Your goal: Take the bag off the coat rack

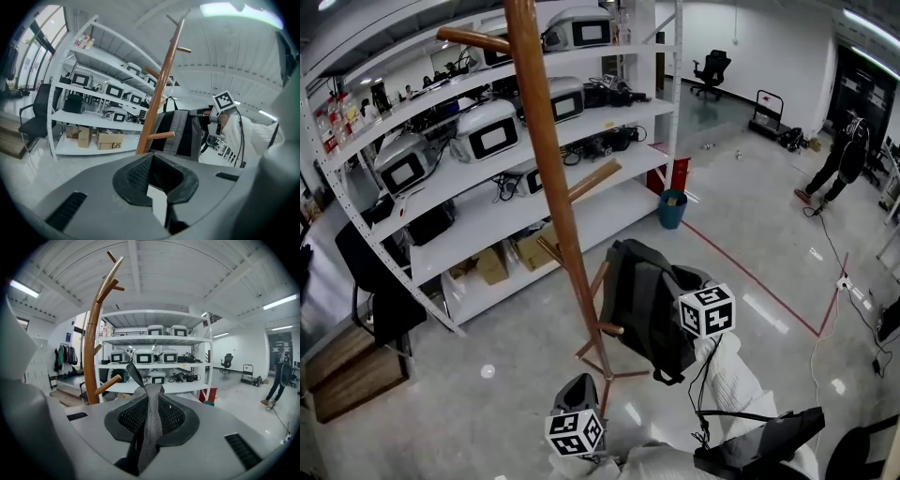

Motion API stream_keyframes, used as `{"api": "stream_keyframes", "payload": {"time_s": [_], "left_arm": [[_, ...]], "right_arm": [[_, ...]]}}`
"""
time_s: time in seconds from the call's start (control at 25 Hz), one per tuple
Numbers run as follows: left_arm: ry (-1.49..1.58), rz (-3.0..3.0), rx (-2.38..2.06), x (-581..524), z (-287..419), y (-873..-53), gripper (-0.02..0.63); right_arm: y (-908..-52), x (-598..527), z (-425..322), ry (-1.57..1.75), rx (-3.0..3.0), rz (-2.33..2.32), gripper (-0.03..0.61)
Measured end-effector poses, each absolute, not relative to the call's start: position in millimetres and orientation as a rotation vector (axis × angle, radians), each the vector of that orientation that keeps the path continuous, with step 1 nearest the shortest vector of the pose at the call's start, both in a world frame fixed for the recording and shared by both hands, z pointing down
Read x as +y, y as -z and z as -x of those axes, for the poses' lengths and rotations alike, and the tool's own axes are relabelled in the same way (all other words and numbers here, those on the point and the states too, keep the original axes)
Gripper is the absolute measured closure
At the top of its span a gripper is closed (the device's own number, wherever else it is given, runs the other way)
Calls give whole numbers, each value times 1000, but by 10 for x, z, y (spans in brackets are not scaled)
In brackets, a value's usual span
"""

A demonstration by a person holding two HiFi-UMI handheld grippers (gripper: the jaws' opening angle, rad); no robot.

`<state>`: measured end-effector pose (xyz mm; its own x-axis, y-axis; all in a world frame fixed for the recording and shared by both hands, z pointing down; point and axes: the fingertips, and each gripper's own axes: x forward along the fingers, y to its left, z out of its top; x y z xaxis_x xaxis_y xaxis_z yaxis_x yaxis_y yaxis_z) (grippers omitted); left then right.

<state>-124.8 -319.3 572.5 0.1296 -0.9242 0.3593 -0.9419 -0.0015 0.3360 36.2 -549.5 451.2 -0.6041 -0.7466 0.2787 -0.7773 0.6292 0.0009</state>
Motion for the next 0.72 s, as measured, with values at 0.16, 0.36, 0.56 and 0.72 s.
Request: {"api": "stream_keyframes", "payload": {"time_s": [0.16, 0.36, 0.56, 0.72], "left_arm": [[-57, -1950, -1767, -3183, 1168, -5703, 613], [-68, -1991, -1726, -3111, 1005, -5713, 613], [-77, -2027, -1678, -3021, 908, -5731, 612], [-85, -2063, -1627, -2936, 779, -5734, 613]], "right_arm": [[-4486, -5460, -590, -185, -2574, -1311, 506], [-4510, -5311, -878, -182, -2529, -1383, 506], [-4546, -5114, -1110, -203, -2481, -1450, 506], [-4602, -4879, -1303, -237, -2445, -1502, 506]]}}
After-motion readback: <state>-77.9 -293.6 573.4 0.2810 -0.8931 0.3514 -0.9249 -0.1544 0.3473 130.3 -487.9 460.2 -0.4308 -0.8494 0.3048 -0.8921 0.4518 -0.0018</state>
